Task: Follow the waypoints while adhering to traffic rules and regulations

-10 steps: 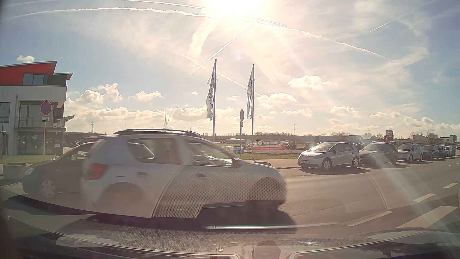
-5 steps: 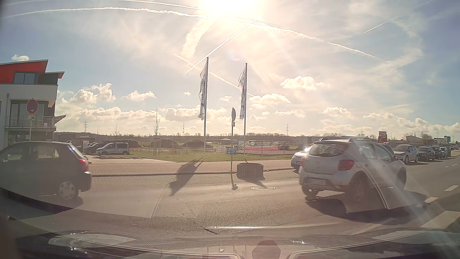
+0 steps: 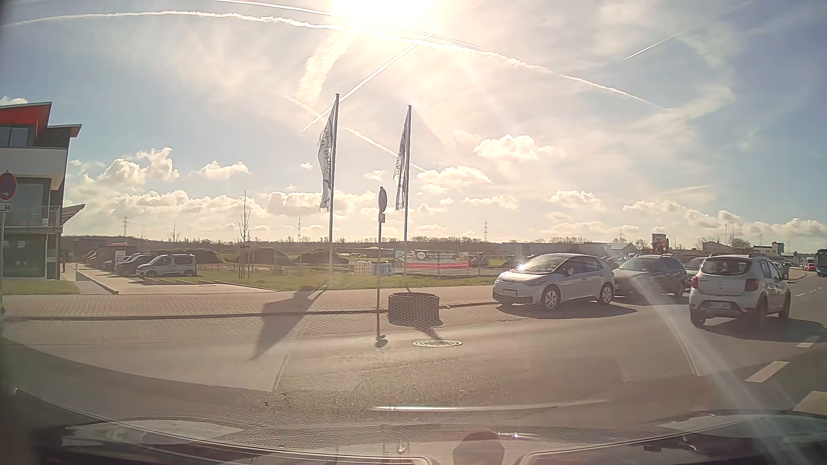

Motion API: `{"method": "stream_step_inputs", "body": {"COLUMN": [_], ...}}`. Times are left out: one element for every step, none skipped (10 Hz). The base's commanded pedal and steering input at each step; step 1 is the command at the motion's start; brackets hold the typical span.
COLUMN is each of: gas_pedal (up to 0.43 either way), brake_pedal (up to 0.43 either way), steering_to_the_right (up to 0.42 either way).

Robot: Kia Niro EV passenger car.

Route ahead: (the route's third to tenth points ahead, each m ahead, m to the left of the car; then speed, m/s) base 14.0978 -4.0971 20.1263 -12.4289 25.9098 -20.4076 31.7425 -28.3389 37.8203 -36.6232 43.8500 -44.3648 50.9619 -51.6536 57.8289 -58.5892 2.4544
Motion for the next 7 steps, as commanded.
{"method": "stream_step_inputs", "body": {"gas_pedal": [0.331,0.331,0.331,0.331,0.339,0.339,0.339], "brake_pedal": [0.000,0.000,0.000,0.000,0.000,0.000,0.000], "steering_to_the_right": [0.331,0.334,0.334,0.335,0.339,0.344,0.349]}}
